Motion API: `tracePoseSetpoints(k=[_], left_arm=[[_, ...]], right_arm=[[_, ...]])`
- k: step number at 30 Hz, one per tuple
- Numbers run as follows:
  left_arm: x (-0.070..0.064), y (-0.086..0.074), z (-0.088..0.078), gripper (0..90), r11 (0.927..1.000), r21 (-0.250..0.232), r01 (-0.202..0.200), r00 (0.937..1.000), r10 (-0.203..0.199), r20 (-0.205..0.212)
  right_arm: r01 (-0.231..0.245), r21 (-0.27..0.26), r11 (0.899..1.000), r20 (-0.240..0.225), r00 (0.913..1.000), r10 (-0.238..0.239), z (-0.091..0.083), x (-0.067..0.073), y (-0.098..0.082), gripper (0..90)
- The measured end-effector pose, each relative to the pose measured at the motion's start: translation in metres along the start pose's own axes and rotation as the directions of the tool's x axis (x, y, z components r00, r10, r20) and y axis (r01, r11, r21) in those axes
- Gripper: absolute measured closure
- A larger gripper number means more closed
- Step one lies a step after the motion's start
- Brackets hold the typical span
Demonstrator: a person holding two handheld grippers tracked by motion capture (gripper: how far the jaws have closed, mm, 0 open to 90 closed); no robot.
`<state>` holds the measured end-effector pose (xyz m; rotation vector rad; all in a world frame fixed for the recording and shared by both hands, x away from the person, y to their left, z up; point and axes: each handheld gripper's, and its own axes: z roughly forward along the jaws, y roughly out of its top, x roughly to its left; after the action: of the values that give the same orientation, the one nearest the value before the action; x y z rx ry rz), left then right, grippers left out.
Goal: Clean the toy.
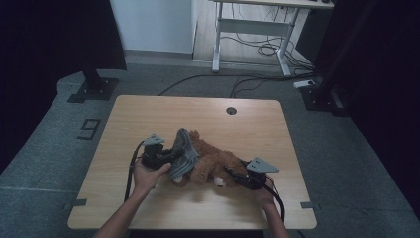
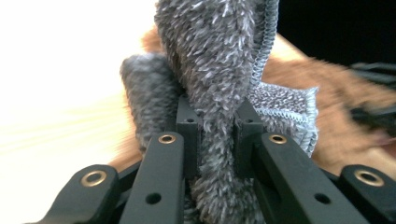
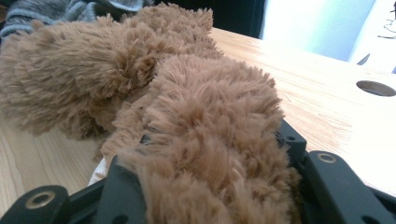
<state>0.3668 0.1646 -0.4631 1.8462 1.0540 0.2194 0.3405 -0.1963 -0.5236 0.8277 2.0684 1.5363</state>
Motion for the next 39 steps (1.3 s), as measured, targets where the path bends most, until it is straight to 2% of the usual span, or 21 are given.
tracePoseSetpoints(k=[2, 5, 8, 12, 15, 17, 19, 20, 21, 23, 25, 27, 30, 32, 33, 34, 35, 36, 37, 39], left_arm=[[0.01, -0.005, -0.004, 77.0, 1.0, 0.005, 0.006, 0.9996, -0.006, -0.029], [0.02, -0.013, -0.005, 77.1, 0.9995, 0.013, 0.027, 0.9988, -0.027, -0.041], [0.021, -0.016, -0.007, 77.1, 0.9998, 0.021, -0.006, 0.9965, 0.008, -0.083], [0.029, -0.017, -0.01, 77.1, 0.9993, 0.038, 0.003, 0.9934, 0.001, -0.114], [0.036, -0.021, -0.013, 77.1, 0.998, 0.035, 0.053, 0.9943, -0.05, -0.094], [0.039, -0.021, -0.016, 77.1, 0.9972, 0.038, 0.065, 0.9926, -0.06, -0.105], [0.039, -0.017, -0.021, 77.3, 0.9948, 0.021, 0.1, 0.9924, -0.098, -0.075], [0.035, -0.013, -0.023, 77.4, 0.9952, 0.011, 0.097, 0.9936, -0.096, -0.059], [0.029, -0.006, -0.024, 77.5, 0.9969, 0.001, 0.079, 0.9955, -0.079, -0.052], [0.01, 0.012, -0.025, 77.4, 0.9989, -0.024, 0.041, 0.9991, -0.041, -0.011], [-0.008, 0.027, -0.02, 77.4, 0.9994, -0.035, 0.004, 0.9998, -0.003, 0.017], [-0.029, 0.042, -0.01, 77.4, 0.9986, -0.033, -0.043, 0.9979, 0.044, 0.047], [-0.061, 0.057, 0.013, 77.4, 0.9944, -0.001, -0.106, 0.9896, 0.105, 0.098], [-0.082, 0.061, 0.031, 77.4, 0.9903, 0.026, -0.137, 0.9813, 0.132, 0.141], [-0.094, 0.061, 0.043, 77.3, 0.9867, 0.049, -0.155, 0.9751, 0.144, 0.168], [-0.101, 0.061, 0.051, 77.3, 0.9837, 0.065, -0.168, 0.9716, 0.154, 0.18], [-0.112, 0.058, 0.063, 77.3, 0.977, 0.091, -0.193, 0.9656, 0.172, 0.195], [-0.118, 0.056, 0.07, 77.2, 0.9729, 0.107, -0.205, 0.963, 0.181, 0.199], [-0.126, 0.051, 0.082, 77.2, 0.9648, 0.133, -0.227, 0.9591, 0.198, 0.202], [-0.131, 0.046, 0.091, 77.1, 0.9545, 0.153, -0.256, 0.9568, 0.228, 0.181]], right_arm=[[0.001, -0.001, 1.0, -0.003, 1.0, -0.001, 0.0, 0.0, 0.0, 52.4], [0.0, -0.004, 1.0, -0.007, 1.0, 0.0, 0.0, 0.001, -0.001, 52.1], [-0.001, -0.01, 1.0, -0.01, 0.9999, 0.001, 0.0, 0.003, -0.001, 52.0], [-0.003, -0.017, 1.0, -0.014, 0.9999, 0.002, 0.0, 0.002, -0.003, 52.0], [-0.005, -0.015, 1.0, -0.016, 0.9999, 0.005, 0.0, 0.002, -0.003, 52.0], [-0.009, -0.014, 1.0, -0.019, 0.9998, 0.009, 0.0, 0.002, -0.003, 52.0], [-0.016, -0.01, 1.0, -0.02, 0.9997, 0.016, -0.001, 0.001, -0.003, 52.0], [-0.021, -0.01, 1.0, -0.021, 0.9996, 0.02, -0.001, 0.001, -0.003, 52.0], [-0.024, -0.012, 1.0, -0.021, 0.9995, 0.024, -0.001, 0.0, -0.003, 52.0], [-0.032, -0.014, 0.999, -0.023, 0.9992, 0.032, -0.001, -0.001, -0.004, 52.0], [-0.033, -0.013, 0.999, -0.023, 0.9992, 0.033, -0.001, -0.001, -0.004, 52.0], [-0.034, -0.012, 0.999, -0.022, 0.9992, 0.034, -0.001, -0.001, -0.004, 52.0], [-0.033, -0.013, 0.999, -0.021, 0.9993, 0.033, -0.001, -0.001, -0.004, 52.0], [-0.039, -0.008, 0.999, -0.023, 0.999, 0.039, -0.002, -0.001, -0.004, 51.9], [-0.04, -0.008, 0.999, -0.022, 0.999, 0.04, -0.002, -0.001, -0.004, 51.9], [-0.042, -0.008, 0.999, -0.021, 0.9989, 0.042, -0.002, -0.001, -0.004, 51.9], [-0.042, -0.007, 0.999, -0.02, 0.9989, 0.042, -0.002, -0.001, -0.004, 51.9], [-0.04, -0.007, 0.999, -0.019, 0.999, 0.04, -0.002, -0.001, -0.004, 51.9], [-0.04, -0.007, 0.999, -0.018, 0.999, 0.04, -0.002, 0.0, -0.004, 51.9], [-0.038, -0.001, 0.999, -0.019, 0.9991, 0.038, -0.002, -0.001, -0.003, 51.9]])
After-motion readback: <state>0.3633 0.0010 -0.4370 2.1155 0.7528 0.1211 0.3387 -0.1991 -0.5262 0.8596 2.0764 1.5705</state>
